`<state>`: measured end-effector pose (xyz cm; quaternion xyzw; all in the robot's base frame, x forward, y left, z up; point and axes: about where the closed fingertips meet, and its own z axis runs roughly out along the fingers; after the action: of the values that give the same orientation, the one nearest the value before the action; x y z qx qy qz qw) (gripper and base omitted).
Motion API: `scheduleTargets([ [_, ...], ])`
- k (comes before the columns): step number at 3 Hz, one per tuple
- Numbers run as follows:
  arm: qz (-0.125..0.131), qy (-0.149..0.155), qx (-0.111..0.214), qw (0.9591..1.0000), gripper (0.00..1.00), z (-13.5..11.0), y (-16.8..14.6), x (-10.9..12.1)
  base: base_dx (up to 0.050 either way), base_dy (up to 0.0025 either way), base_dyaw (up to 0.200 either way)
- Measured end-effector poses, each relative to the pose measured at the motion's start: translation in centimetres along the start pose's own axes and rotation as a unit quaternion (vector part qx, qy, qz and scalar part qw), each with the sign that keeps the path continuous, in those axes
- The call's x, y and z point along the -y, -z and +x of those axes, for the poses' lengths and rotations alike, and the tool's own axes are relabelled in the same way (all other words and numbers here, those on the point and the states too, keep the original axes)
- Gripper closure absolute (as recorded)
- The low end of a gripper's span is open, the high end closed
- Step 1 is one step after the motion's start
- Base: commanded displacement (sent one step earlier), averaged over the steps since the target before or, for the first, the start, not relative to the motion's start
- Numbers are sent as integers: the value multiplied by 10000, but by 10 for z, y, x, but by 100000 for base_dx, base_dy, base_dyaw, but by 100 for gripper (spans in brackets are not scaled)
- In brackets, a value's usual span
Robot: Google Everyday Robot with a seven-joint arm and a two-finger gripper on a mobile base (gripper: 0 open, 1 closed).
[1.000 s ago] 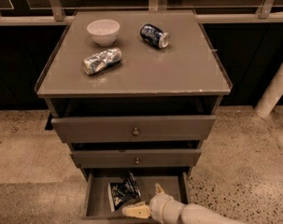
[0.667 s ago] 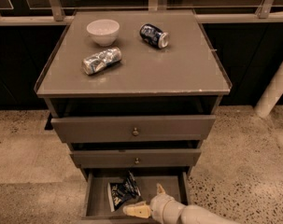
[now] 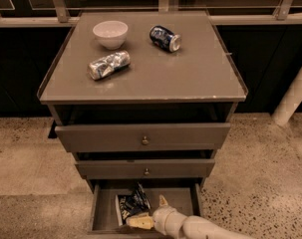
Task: Pick blue chip bag from bottom drawer and place on counter
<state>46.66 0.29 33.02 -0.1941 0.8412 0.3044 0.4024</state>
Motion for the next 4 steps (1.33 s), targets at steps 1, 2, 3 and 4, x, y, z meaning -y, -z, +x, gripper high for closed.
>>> scheduleTargets([
  [1,-188,9,-198,9996,0,13,-60,9,0,0,0],
  [2,-179,13,-197,9996,0,14,-60,9,0,0,0],
  [3,-151,-75,-288,9994,0,23,-81,14,0,0,0],
  [4,-173,-111,-382,9991,0,32,-105,18,0,0,0],
])
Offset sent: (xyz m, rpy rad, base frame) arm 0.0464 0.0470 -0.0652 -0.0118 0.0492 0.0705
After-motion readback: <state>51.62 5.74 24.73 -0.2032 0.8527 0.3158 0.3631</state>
